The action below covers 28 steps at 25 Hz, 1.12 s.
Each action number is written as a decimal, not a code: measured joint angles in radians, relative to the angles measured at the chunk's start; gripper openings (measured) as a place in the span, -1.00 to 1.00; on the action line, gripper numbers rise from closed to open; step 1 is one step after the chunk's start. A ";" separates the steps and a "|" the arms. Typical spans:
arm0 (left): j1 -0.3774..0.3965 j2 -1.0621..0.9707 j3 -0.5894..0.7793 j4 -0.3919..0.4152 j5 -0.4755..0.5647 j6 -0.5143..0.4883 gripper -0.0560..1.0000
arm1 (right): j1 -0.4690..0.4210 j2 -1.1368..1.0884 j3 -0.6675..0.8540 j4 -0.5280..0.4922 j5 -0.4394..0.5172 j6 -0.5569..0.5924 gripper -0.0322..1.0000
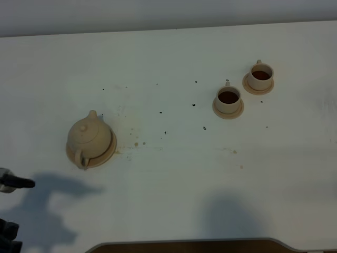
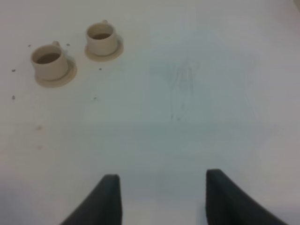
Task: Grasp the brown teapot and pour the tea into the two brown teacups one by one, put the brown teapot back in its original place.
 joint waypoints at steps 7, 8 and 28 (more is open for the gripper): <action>0.045 -0.229 0.000 -0.001 0.000 0.016 0.05 | 0.000 0.000 0.000 0.000 0.000 0.000 -0.09; 0.067 -0.271 0.001 -0.004 0.000 0.027 0.05 | 0.000 0.000 0.000 0.000 0.000 0.000 -0.09; 0.278 -0.612 0.001 -0.079 0.004 0.148 0.05 | 0.000 0.000 0.000 0.000 0.000 0.000 -0.09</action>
